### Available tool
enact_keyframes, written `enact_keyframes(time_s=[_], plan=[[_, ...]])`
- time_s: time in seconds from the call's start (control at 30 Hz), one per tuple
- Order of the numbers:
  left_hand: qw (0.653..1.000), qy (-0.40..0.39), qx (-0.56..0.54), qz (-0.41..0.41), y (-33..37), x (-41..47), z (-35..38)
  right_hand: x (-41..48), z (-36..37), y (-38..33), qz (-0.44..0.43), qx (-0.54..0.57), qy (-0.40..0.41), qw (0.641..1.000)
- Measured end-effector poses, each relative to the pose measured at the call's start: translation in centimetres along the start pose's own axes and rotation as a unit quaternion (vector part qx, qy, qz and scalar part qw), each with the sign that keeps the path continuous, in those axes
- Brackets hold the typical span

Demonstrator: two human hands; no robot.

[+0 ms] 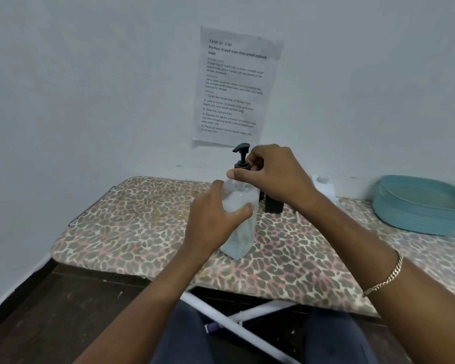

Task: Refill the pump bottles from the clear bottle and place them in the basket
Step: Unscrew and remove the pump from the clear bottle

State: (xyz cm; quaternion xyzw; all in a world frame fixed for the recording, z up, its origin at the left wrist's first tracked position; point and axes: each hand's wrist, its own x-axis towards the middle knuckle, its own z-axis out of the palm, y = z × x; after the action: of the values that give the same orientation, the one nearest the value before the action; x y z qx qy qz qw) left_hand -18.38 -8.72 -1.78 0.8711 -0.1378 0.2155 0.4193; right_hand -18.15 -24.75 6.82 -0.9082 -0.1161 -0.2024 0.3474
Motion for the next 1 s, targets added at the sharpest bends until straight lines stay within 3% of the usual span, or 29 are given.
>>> enact_keyframes(time_s=[0.23,0.63,0.8,0.9,1.0], plan=[[1.0,-0.004,-0.005,0.02,0.5,-2.2,1.9,-2.6,-1.0,-1.0,0.022,-0.068,0.002,0.997],[0.999,0.001,-0.018,0.041,-1.2,-3.2,2.3,-2.3,-0.6,-0.4,0.011,-0.063,-0.025,0.998],[0.999,-0.015,-0.029,0.04,-1.6,-3.0,2.2,-1.5,-1.7,0.2,-0.02,-0.111,-0.104,0.988],[0.999,-0.014,-0.028,0.043,-1.7,-2.9,2.3,-0.8,-2.7,1.2,-0.029,-0.048,-0.178,0.982],[0.999,-0.012,-0.029,0.043,-1.8,-3.1,2.5,-1.2,-2.4,2.4,0.017,0.099,-0.202,0.974]])
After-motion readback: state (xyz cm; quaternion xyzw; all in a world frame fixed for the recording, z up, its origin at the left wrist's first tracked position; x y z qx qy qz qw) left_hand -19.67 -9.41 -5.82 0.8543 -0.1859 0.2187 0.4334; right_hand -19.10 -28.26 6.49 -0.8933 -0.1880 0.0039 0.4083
